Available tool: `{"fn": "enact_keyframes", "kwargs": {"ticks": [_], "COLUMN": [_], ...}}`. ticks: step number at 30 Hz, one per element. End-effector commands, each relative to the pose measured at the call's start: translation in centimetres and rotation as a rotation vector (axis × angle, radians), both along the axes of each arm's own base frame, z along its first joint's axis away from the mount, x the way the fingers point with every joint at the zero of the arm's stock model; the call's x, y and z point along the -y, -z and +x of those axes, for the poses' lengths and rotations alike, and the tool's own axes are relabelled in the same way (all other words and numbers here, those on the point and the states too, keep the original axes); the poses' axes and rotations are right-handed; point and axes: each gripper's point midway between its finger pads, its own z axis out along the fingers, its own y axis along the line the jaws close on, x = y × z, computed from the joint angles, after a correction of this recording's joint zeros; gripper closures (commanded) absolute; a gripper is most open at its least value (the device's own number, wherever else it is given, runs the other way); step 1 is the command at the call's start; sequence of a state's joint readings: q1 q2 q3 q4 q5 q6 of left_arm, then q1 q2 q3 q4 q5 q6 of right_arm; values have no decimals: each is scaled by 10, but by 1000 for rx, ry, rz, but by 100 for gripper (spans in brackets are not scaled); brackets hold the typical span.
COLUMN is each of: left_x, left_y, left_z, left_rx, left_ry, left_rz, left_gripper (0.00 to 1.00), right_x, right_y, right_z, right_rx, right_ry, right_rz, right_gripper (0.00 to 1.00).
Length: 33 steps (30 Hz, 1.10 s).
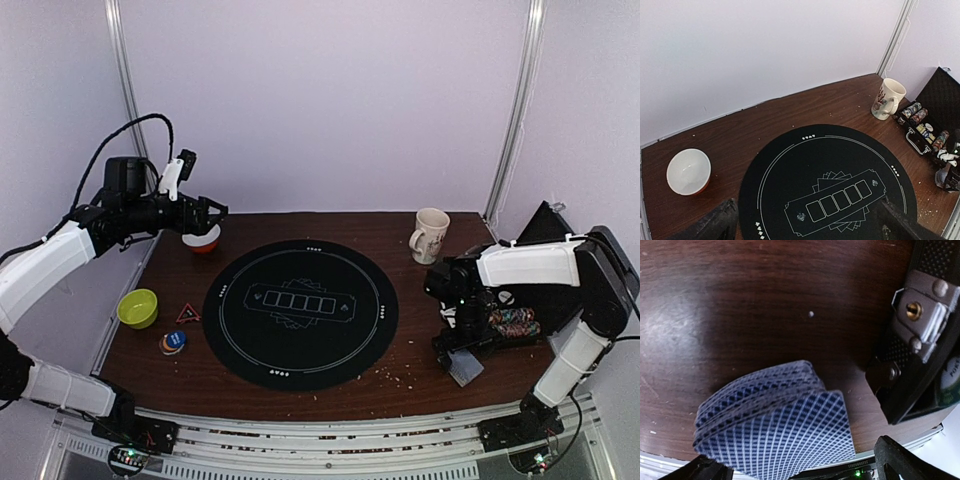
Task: Distribute texas hold em gaming equipment
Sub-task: Adjust the face-down deck piles at the center of the board.
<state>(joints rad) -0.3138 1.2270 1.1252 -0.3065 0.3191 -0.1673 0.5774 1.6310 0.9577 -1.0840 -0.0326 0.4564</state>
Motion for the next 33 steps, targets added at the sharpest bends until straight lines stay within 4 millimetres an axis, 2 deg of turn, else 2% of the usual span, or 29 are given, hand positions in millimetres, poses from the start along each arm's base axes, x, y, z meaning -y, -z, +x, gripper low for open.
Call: {"fn": "enact_keyframes", "kwargs": {"ticks": [1, 9, 18, 26, 33], "left_x": [5, 8, 5, 5, 2], "left_y": [-24, -27, -31, -32, -33], "left_z": [0, 0, 0, 0, -2], "left_rx": [87, 100, 117, 123, 130], "left_ry": [27, 34, 21, 22, 14], "left_rz": [-19, -13, -5, -3, 3], "left_gripper": [2, 2, 2, 2, 2], "right_x": [7, -2, -8, -9, -15], "right_y": [10, 28, 30, 33, 34], "right_z": [-1, -10, -16, -20, -21], "right_rx": [-14, -70, -83, -76, -74], "right_ry": [9, 0, -5, -3, -11], "right_rz": [-33, 20, 40, 31, 47], "right_gripper": [0, 0, 14, 22, 23]}}
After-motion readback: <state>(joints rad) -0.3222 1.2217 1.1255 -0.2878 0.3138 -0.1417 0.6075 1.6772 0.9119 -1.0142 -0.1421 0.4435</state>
